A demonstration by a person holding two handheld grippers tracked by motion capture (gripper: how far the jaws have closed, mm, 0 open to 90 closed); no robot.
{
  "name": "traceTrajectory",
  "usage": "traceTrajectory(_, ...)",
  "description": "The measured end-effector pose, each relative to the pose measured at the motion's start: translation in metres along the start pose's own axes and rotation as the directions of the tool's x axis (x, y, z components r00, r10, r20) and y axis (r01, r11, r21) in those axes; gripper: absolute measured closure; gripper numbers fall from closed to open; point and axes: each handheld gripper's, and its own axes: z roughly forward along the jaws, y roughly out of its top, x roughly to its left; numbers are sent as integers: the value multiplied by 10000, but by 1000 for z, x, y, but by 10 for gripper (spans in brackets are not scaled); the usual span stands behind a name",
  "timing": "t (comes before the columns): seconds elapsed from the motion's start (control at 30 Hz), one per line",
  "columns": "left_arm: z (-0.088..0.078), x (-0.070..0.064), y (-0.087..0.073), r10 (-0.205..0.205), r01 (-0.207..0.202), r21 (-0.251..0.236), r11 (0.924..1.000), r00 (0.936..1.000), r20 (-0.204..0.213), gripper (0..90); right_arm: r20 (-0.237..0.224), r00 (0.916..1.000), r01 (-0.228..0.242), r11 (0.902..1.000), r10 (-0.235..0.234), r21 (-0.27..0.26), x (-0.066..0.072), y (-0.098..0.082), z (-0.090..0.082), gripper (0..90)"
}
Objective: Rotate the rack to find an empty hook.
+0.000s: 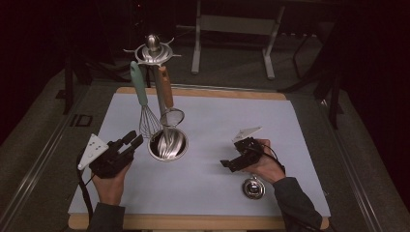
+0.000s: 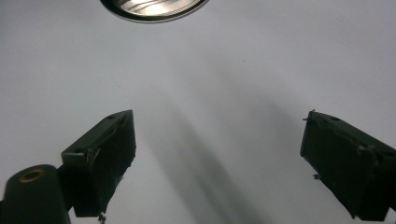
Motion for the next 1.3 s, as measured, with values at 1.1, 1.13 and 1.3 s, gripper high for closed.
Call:
traceTrajectory(1.1,2,-4,89,142,516,-3697,9277,9848,1732,900,740,9931,-846,9928,909,-848,-6,-53,-8,508)
traceTrajectory(1.13,2,-4,92,173,512,-3755,9254,9841,1768,900,747,9925,-896,9918,966,-917,-6,-53,-9,509)
traceTrajectory(1.3,8,-4,104,185,608,-4025,9134,9815,1904,900,719,9930,-859,9912,934,-1011,-5,-54,-11,498)
